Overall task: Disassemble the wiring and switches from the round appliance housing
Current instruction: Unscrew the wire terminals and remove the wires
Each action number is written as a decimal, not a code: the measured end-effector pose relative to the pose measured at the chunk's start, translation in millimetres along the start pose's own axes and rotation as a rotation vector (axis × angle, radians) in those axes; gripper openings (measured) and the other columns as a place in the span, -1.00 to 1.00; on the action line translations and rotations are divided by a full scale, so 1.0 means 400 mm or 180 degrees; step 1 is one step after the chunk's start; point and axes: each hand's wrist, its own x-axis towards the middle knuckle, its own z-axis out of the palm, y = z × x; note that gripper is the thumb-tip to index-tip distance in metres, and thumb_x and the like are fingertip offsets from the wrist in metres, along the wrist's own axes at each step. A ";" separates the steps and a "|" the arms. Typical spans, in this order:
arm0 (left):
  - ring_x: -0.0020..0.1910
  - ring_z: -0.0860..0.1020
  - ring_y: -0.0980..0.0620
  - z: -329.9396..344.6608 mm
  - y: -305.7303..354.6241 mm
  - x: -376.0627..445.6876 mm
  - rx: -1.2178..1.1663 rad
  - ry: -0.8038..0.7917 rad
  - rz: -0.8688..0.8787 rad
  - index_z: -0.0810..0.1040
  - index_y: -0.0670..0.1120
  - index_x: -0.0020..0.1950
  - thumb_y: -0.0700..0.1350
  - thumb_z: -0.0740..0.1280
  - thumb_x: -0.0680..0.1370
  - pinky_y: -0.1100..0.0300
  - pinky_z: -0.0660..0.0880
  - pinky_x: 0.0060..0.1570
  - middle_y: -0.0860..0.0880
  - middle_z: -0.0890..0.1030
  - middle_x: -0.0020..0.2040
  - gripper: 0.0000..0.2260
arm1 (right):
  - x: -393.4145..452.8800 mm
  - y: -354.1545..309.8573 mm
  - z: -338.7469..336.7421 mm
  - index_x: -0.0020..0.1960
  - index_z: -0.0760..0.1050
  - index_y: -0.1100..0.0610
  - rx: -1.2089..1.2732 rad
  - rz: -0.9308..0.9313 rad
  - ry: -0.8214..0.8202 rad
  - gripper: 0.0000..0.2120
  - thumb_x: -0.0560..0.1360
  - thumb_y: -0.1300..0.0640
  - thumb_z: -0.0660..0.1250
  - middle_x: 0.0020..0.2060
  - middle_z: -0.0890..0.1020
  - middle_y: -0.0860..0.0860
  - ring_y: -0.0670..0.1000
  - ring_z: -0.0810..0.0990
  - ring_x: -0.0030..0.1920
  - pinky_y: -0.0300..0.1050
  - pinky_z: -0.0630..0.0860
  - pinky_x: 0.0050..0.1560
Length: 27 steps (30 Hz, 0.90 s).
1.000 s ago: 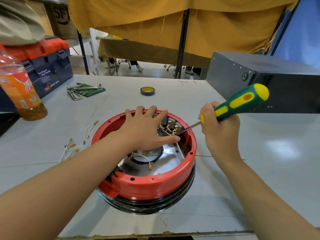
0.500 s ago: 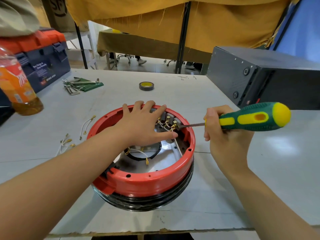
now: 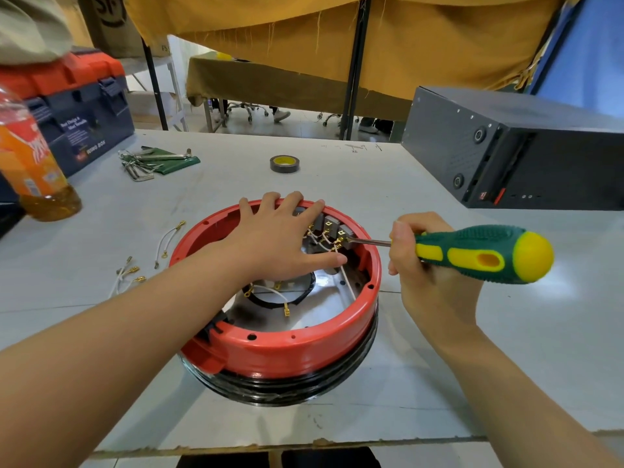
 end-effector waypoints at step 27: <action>0.50 0.01 -0.19 0.001 0.000 0.003 0.0028 -0.0045 0.0028 -0.10 0.16 0.53 0.58 -0.20 0.21 -0.39 0.00 0.36 0.01 0.01 0.55 -0.04 | 0.006 0.006 -0.001 -0.29 0.32 0.00 0.0117 0.0177 -0.0018 -0.82 0.49 0.05 0.14 -0.47 0.39 -0.18 -0.19 0.44 -0.40 -0.42 0.33 -0.34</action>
